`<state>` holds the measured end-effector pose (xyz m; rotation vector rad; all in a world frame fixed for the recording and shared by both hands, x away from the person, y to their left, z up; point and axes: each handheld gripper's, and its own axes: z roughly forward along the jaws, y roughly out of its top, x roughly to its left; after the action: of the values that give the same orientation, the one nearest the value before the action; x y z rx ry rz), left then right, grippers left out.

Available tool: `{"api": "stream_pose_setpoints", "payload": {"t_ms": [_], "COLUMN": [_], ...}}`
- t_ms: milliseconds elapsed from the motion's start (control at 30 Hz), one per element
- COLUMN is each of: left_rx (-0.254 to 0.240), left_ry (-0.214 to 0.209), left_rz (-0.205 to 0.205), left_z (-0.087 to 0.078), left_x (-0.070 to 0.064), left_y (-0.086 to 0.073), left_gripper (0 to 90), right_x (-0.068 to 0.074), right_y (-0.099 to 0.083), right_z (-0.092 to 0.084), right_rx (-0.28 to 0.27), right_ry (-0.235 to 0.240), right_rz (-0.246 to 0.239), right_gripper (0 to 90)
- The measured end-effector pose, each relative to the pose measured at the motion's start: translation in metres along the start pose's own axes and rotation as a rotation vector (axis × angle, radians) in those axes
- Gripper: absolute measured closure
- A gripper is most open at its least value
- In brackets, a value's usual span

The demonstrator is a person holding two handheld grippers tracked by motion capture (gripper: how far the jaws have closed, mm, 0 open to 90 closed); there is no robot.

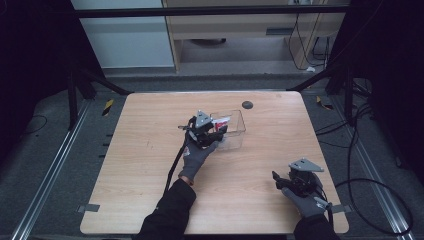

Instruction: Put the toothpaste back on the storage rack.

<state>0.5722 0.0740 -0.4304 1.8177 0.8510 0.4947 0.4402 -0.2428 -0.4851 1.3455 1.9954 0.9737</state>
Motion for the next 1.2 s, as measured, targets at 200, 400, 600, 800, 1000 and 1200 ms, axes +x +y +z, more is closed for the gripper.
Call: {"api": "stream_pose_setpoints", "payload": {"t_ms": [200,400,600,800,1000,1200], "left_rx": [0.030,0.038,0.063,0.105,0.124,0.167], "left_ry": [-0.021,-0.015,0.010,0.051,0.085,0.142], "left_rz": [0.031,0.048,0.063,0.061,0.038,0.040], "left_z": [-0.018,-0.040,-0.067,-0.096,-0.124,-0.148], "left_x": [0.001,0.007,0.016,0.030,0.041,0.046], "left_y": [-0.001,-0.007,-0.016,-0.042,-0.064,-0.085], "left_gripper": [43.6,39.0,35.4,32.7,30.3,27.6], "right_x": [0.001,0.002,0.002,0.000,-0.003,-0.004], "right_y": [0.000,0.000,0.000,-0.001,-0.002,-0.003], "right_z": [0.000,0.000,-0.002,-0.003,-0.006,-0.007], "right_rx": [-0.004,-0.002,-0.007,-0.006,-0.014,-0.017], "right_ry": [-0.003,-0.004,-0.010,-0.012,-0.023,-0.026], "right_rz": [0.003,0.001,0.003,0.012,0.013,0.007], "right_gripper": [27.4,27.0,26.2,25.6,24.4,23.6]}}
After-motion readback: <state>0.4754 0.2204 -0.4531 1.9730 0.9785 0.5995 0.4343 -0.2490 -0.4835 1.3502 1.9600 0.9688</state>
